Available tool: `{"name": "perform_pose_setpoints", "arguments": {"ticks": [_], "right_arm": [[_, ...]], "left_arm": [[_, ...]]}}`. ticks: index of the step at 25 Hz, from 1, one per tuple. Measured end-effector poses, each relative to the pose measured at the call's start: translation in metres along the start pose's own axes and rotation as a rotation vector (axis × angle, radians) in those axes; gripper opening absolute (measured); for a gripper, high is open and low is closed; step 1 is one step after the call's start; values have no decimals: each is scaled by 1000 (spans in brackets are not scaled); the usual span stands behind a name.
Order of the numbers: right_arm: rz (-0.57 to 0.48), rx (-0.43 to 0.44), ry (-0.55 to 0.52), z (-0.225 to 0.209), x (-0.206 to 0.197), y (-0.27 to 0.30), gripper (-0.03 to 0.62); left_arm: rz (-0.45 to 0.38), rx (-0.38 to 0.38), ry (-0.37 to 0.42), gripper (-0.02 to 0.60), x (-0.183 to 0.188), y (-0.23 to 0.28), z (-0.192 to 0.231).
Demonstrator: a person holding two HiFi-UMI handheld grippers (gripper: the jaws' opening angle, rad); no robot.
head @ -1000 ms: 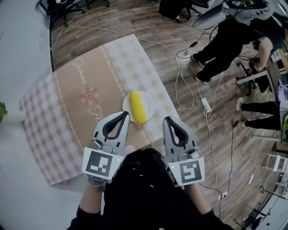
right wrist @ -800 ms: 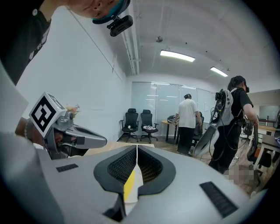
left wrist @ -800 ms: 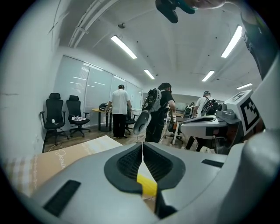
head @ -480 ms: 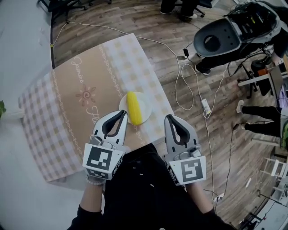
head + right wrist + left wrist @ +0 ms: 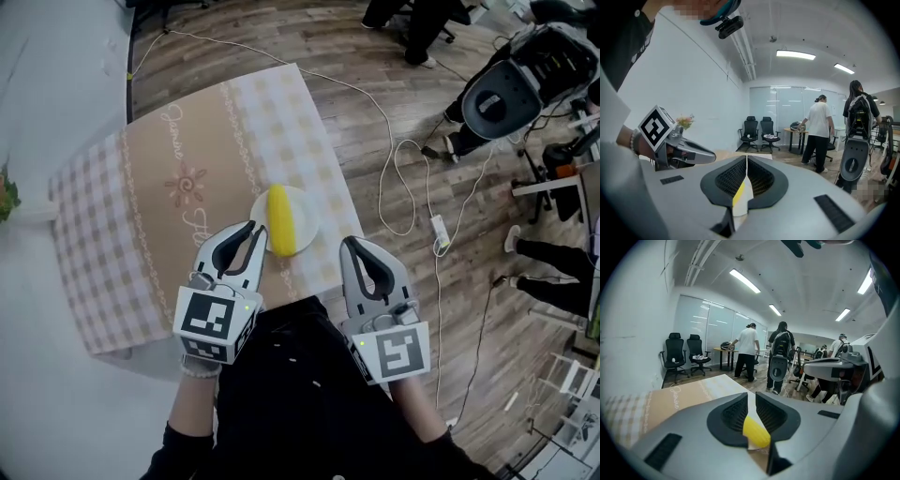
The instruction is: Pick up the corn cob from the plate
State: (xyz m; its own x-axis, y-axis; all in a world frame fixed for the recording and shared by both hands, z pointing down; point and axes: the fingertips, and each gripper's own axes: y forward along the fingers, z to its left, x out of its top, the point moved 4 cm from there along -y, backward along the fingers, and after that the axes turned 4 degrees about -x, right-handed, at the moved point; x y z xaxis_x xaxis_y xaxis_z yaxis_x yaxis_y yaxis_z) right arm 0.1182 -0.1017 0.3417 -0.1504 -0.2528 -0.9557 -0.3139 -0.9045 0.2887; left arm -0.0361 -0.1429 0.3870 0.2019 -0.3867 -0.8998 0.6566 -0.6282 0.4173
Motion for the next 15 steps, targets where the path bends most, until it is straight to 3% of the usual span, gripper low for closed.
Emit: {"name": "perform_pose_setpoints", "arguments": {"ticks": [8,15], "right_arm": [[12,30,14,-10,-12,-5,44],[29,35,14,-17,-18,-14,44]], "left_arm": [[97,16,-53,152,-22,24,-9],[173,103,-153,195,-43,43,-3]]}}
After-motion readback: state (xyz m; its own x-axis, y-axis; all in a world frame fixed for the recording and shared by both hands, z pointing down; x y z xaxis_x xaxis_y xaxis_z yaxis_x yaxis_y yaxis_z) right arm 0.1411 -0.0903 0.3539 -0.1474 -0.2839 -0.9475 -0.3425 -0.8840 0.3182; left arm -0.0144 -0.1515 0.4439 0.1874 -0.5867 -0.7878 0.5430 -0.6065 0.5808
